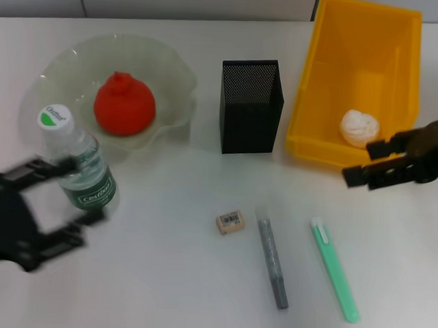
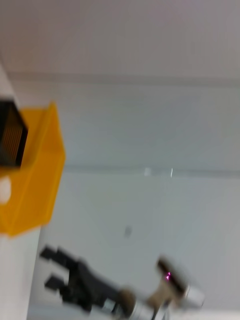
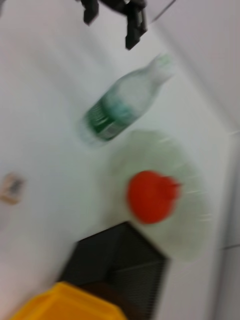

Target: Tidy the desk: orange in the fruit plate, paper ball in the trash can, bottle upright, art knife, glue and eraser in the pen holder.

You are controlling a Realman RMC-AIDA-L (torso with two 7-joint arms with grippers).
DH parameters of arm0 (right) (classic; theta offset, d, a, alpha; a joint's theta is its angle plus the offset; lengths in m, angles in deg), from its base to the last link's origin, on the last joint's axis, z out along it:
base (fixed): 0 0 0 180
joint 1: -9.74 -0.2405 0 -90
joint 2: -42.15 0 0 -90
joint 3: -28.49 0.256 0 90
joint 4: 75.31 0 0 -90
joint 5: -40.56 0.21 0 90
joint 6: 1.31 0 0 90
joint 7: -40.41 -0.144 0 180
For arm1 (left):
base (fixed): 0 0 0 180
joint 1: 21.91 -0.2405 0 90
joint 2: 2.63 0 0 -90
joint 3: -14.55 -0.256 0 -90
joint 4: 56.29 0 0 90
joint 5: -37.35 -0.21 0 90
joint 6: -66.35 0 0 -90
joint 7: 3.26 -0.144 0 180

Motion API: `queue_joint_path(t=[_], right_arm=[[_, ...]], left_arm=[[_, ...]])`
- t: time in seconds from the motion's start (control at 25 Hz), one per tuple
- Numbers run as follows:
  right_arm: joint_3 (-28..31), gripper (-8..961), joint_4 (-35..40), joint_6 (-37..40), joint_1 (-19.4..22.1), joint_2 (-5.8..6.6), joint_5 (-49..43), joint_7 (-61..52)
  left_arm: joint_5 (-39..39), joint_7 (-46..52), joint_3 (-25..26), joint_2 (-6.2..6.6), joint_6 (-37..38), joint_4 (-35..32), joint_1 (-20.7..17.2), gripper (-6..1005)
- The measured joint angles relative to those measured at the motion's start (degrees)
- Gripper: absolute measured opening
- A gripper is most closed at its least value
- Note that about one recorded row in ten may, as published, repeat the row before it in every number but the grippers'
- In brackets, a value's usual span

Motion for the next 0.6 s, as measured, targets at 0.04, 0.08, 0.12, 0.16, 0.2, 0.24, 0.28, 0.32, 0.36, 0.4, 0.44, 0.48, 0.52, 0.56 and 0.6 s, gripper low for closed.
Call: queue_joint_path(t=[0.04, 0.08, 0.12, 0.16, 0.2, 0.24, 0.28, 0.32, 0.36, 0.4, 0.44, 0.48, 0.52, 0.56, 0.6], right_arm=[[0.00, 807, 0.00, 0.00, 0.00, 0.00, 0.00, 0.00], [-2.84, 806, 1.40, 0.10, -0.62, -0.03, -2.74, -2.98], [-5.95, 805, 2.77, 0.19, -1.22, -0.06, -5.64, -5.49], [-7.85, 804, 3.48, 0.20, -1.66, -0.08, -8.09, -7.20], [-13.62, 804, 4.85, 0.13, -2.74, -0.20, -14.77, -11.38], [-13.62, 803, 4.85, 0.13, -2.74, -0.20, -14.77, -11.38], [-16.10, 802, 5.04, -0.15, -3.09, -0.24, -17.36, -12.90], [-18.43, 800, 5.02, -0.50, -3.30, -0.30, -19.14, -14.23], [-20.27, 797, 4.87, -0.98, -3.41, -0.35, -20.14, -15.19], [-23.40, 795, 4.46, -2.13, -3.32, -0.37, -21.10, -16.89], [-23.40, 793, 4.46, -2.13, -3.32, -0.37, -21.10, -16.89], [-24.81, 791, 4.05, -2.92, -3.19, -0.37, -21.22, -17.56], [-25.75, 788, 3.65, -3.52, -3.10, -0.37, -21.25, -17.92], [-26.65, 786, 3.04, -4.18, -3.04, -0.37, -21.29, -18.19], [-28.44, 784, 1.64, -5.78, -3.02, -0.37, -21.36, -18.75]], left_arm=[[0.00, 0.00, 0.00, 0.00, 0.00, 0.00, 0.00, 702], [-1.26, -1.31, -0.70, -0.04, -0.18, 1.96, 1.35, 702], [-2.19, -1.96, -0.96, -0.11, -0.22, 3.57, 2.51, 702], [-3.50, -2.69, -1.26, -0.18, -0.25, 6.31, 4.58, 701], [-3.89, -2.87, -1.38, -0.17, -0.25, 7.52, 5.37, 701], [-4.09, -2.96, -1.53, -0.14, -0.25, 8.60, 6.27, 701], [-4.09, -2.96, -1.53, -0.14, -0.25, 8.60, 6.27, 701], [-4.36, -3.04, -1.66, -0.08, -0.25, 9.72, 7.09, 701], [-4.36, -3.04, -1.66, -0.08, -0.25, 9.72, 7.09, 701], [-4.36, -3.04, -1.66, -0.08, -0.25, 9.72, 7.09, 701], [-4.75, -3.17, -1.65, -0.09, -0.38, 10.69, 8.19, 701], [-4.77, -3.20, -1.66, -0.12, -0.52, 10.76, 8.36, 700], [-4.77, -3.21, -1.66, -0.13, -0.60, 10.82, 8.48, 700], [-4.77, -3.21, -1.66, -0.13, -0.60, 10.82, 8.48, 700], [-4.79, -3.22, -1.71, -0.12, -0.67, 10.94, 8.72, 700]])
